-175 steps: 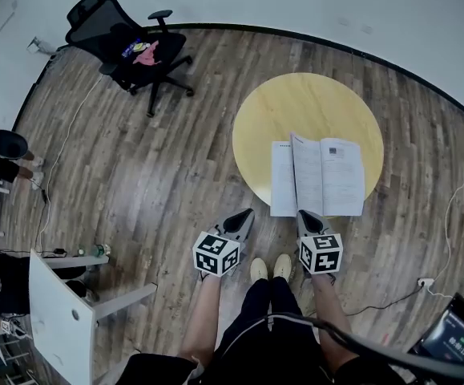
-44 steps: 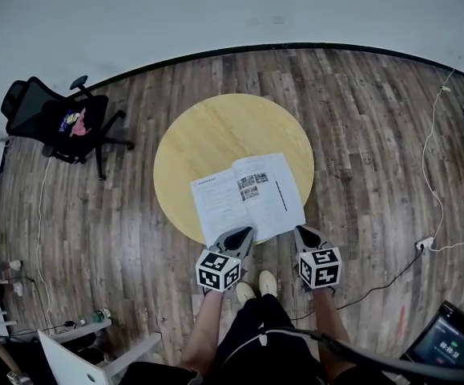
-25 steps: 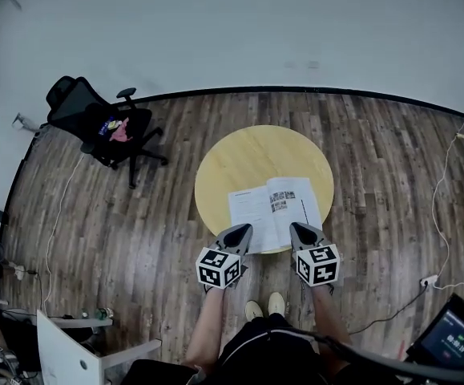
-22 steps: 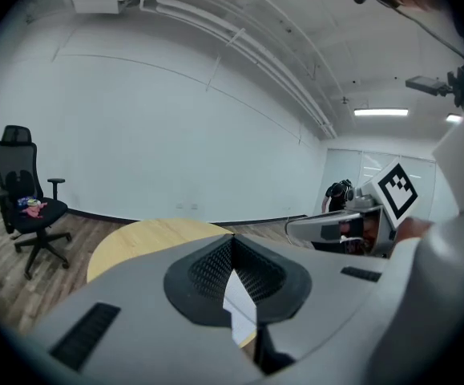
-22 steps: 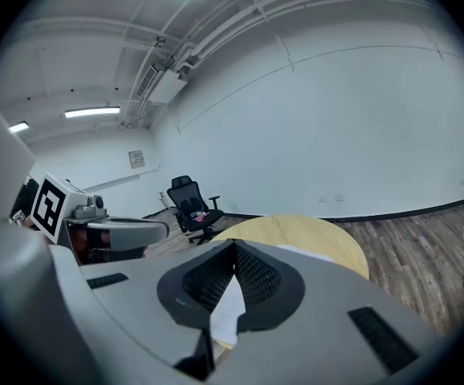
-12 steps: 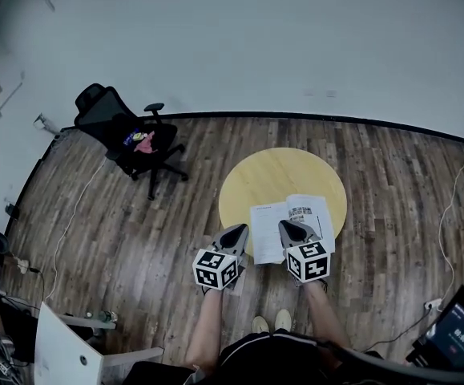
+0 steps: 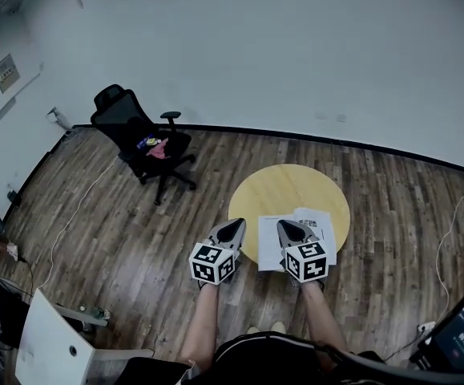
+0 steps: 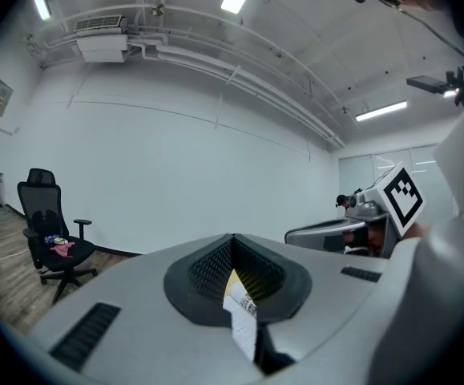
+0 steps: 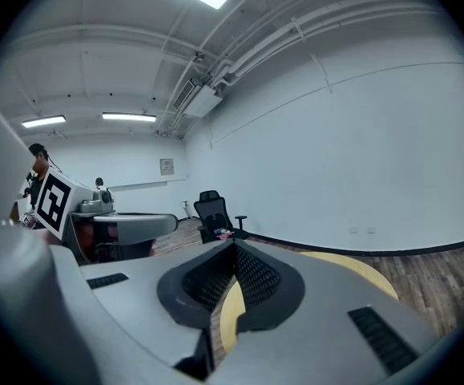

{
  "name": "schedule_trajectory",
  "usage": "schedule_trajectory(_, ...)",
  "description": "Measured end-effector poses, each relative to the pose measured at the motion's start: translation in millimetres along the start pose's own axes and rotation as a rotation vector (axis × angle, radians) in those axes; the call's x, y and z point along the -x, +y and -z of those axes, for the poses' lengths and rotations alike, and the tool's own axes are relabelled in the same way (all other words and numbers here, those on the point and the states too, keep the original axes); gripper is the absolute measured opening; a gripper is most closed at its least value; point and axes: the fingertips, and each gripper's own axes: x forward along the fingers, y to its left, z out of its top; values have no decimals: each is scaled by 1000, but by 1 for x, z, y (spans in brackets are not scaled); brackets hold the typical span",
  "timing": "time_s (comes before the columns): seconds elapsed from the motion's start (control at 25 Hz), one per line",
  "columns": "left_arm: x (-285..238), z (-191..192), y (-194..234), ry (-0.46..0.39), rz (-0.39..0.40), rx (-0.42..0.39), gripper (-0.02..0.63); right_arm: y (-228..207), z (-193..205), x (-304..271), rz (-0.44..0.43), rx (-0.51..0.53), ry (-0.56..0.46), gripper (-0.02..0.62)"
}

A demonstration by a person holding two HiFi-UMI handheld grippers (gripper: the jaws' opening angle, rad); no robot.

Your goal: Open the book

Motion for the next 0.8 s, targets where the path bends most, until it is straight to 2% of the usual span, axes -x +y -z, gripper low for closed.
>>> schedule_trajectory(0.8, 11, -3, -2, -10, -6, 17, -2, 9, 1, 4, -11, 33, 45, 5)
